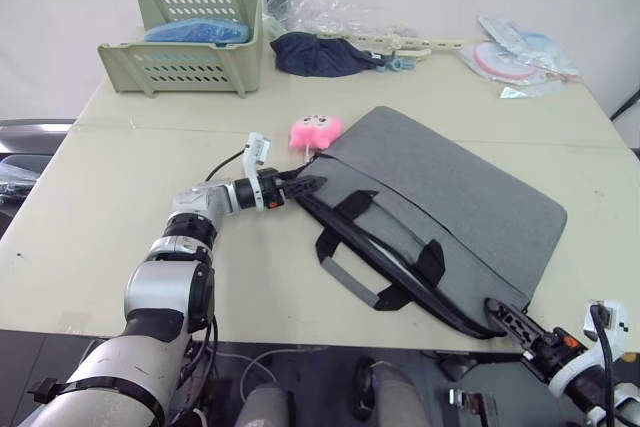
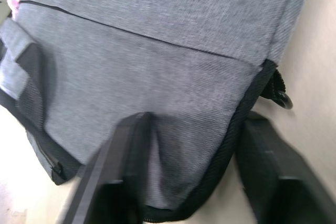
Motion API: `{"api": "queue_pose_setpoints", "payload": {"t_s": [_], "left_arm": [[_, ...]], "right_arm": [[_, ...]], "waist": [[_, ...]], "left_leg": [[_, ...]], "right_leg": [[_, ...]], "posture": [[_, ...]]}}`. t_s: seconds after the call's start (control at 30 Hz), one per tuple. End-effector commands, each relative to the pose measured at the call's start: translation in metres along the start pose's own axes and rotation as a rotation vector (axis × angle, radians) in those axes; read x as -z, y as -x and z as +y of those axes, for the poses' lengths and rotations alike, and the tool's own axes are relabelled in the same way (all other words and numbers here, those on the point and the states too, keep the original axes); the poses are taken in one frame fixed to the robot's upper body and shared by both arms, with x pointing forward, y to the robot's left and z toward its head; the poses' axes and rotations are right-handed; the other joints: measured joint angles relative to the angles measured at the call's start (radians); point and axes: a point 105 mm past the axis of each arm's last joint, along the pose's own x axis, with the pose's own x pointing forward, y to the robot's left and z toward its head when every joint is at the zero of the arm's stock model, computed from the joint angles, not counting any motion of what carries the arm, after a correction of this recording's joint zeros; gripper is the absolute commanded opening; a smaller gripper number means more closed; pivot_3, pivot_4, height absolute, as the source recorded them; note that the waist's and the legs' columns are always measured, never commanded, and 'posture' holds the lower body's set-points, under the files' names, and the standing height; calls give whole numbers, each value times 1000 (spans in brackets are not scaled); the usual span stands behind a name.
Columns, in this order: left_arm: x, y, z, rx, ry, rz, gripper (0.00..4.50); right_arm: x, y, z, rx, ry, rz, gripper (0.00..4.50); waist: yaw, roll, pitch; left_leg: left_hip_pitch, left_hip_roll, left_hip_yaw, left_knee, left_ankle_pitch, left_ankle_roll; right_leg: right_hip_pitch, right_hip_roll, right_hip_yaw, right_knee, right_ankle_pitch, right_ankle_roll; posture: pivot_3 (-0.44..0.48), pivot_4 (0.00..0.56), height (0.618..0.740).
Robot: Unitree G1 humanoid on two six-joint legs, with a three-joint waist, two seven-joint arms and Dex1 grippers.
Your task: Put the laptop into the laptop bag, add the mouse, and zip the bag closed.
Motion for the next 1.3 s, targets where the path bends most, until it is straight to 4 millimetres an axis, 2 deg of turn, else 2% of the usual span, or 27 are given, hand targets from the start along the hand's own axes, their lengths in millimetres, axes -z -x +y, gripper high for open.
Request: {"api": "queue_pose_setpoints", "payload": {"t_s": [0.03,0.07,0.1,0.5,0.77,0.87,1.03,1.1,1.17,1.3], "left_arm": [[-1,0,-3,24,-6,-3,4500],[-1,0,-2,20,-6,0,4500],[0,0,-2,17,-5,2,4500],[0,-2,1,-15,-7,7,4500],[-9,-1,1,-20,-2,-53,4500],[-9,-1,1,-23,4,-51,3771],[-11,-2,3,-40,68,-81,1754],[-12,-2,3,-36,73,-83,734],[-11,-2,2,-35,70,-80,31],[-11,-2,2,-37,69,-76,31]], "right_arm": [[7,1,-13,63,-17,30,533],[7,0,-14,64,-17,30,97],[7,0,-14,65,-17,31,28],[8,-9,-3,20,-10,28,28],[8,-11,-1,11,-2,32,28],[7,-13,0,7,2,31,0],[7,-16,3,-1,9,35,0],[7,-16,3,-3,10,37,0],[6,-16,3,-3,12,39,0],[5,-17,1,2,13,37,0]], "waist": [[0,0,0],[0,0,0],[0,0,0],[-2,-3,-2],[-5,-4,-2],[-11,-4,-2],[-18,-4,-2],[-21,-4,-2],[-22,-4,-2],[-23,-4,-2]], "left_leg": [[0,0,0,0,0,0],[0,0,0,0,0,0],[0,0,0,0,0,0],[2,0,0,0,0,0],[2,1,0,0,0,0],[2,1,0,0,0,-1],[2,1,0,0,0,-1],[2,1,0,0,0,0],[2,1,0,0,0,-1],[2,1,0,0,0,-1]], "right_leg": [[0,0,0,0,0,0],[0,0,0,0,0,0],[0,0,0,0,0,0],[1,0,0,0,0,0],[1,0,1,0,0,0],[1,0,1,0,0,0],[1,0,0,0,0,0],[1,0,0,0,0,0],[1,0,0,0,0,0],[1,0,0,0,0,0]], "posture": [[0,150,740],[0,150,740],[0,150,740],[0,150,740],[0,150,740],[0,150,740],[0,150,740],[0,150,740],[0,150,740],[0,150,740]]}}
